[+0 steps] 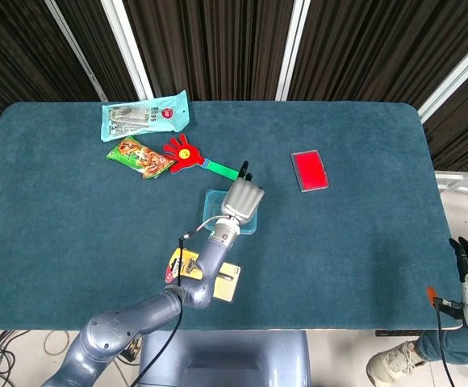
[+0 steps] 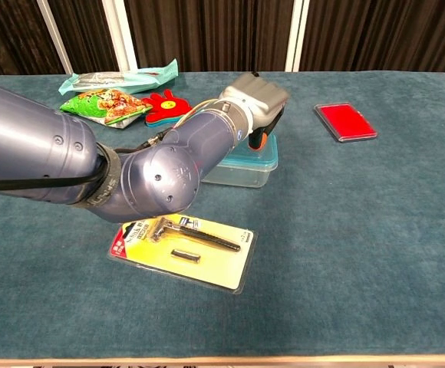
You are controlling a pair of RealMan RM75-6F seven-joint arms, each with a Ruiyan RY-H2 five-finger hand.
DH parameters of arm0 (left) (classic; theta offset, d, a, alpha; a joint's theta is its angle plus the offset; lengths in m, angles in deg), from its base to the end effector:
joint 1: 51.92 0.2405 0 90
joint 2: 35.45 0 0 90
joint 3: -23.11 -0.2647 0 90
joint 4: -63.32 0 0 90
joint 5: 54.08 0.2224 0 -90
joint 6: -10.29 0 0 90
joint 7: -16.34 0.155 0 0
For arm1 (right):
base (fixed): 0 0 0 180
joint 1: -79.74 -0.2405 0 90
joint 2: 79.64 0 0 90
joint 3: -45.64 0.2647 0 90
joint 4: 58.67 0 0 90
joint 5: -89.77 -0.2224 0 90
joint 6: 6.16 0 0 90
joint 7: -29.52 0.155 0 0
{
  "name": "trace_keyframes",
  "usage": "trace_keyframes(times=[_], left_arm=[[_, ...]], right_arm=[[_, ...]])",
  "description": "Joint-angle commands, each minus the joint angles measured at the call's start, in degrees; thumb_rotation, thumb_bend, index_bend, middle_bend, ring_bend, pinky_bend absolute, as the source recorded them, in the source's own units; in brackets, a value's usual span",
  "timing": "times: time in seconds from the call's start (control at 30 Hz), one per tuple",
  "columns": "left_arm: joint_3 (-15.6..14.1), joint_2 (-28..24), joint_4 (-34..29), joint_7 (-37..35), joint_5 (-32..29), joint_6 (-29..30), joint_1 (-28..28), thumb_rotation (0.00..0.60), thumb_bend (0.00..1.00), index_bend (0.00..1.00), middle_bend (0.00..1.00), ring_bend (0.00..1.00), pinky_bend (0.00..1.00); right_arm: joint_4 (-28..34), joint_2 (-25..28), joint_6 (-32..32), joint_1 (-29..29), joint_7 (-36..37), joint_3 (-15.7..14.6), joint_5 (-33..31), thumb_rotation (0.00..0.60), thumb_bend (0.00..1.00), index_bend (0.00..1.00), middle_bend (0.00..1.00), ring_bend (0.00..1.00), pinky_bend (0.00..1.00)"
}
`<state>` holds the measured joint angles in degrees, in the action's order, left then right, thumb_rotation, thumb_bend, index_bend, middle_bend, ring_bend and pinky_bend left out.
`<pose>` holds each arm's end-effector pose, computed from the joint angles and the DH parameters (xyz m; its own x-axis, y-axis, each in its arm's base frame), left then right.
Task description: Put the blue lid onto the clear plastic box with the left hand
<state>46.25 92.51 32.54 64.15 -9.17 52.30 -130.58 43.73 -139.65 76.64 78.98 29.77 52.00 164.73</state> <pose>0.0252 0.4362 -0.1806 0.7805 0.0410 0.6238 0.5714 -0.4516 -0.6853 -0.3291 -0.1791 0.1699 0.2686 -0.0091 0.9632 -0.9385 0.2226 0.2639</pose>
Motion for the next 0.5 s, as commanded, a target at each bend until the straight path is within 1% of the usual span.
trace_keyframes(times=[0.03, 0.13, 0.27, 0.37, 0.5], left_arm=[[0.11, -0.29, -0.62, -0.1, 0.62, 0.69, 0.08, 0.6, 0.52, 0.67, 0.5, 0.23, 0.04], [0.44, -0.94, -2.04, -0.26, 1.3, 1.9, 0.14, 0.6, 0.52, 0.67, 0.5, 0.23, 0.04], [0.95, -2.57, -5.55, -0.22, 2.28, 4.26, 0.52, 0.6, 0.52, 0.67, 0.5, 0.23, 0.04], [1.33, -4.06, -8.84, 0.27, 2.54, 5.84, 1.04, 0.6, 0.52, 0.67, 0.5, 0.23, 0.04], [1.49, -6.82, -15.05, 1.5, 2.77, 8.17, 2.26, 0.6, 0.52, 0.67, 0.5, 0.23, 0.04]], right_arm=[[0.4, 0.23, -0.18, 0.22, -0.51, -0.14, -0.33, 0.6, 0.34, 0.0, 0.01, 0.0, 0.0], [0.12, 0.05, 0.05, 0.39, -0.33, -0.33, -0.09, 0.6, 0.34, 0.0, 0.01, 0.0, 0.0], [-0.78, -0.42, 0.47, 0.76, 0.24, -0.77, 0.57, 0.6, 0.34, 0.0, 0.01, 0.0, 0.0], [-1.15, -0.63, 0.64, 0.89, 0.48, -0.91, 0.82, 0.6, 0.34, 0.0, 0.01, 0.0, 0.0], [-1.55, -0.83, 0.78, 1.02, 0.74, -1.03, 1.03, 0.6, 0.34, 0.0, 0.01, 0.0, 0.0]])
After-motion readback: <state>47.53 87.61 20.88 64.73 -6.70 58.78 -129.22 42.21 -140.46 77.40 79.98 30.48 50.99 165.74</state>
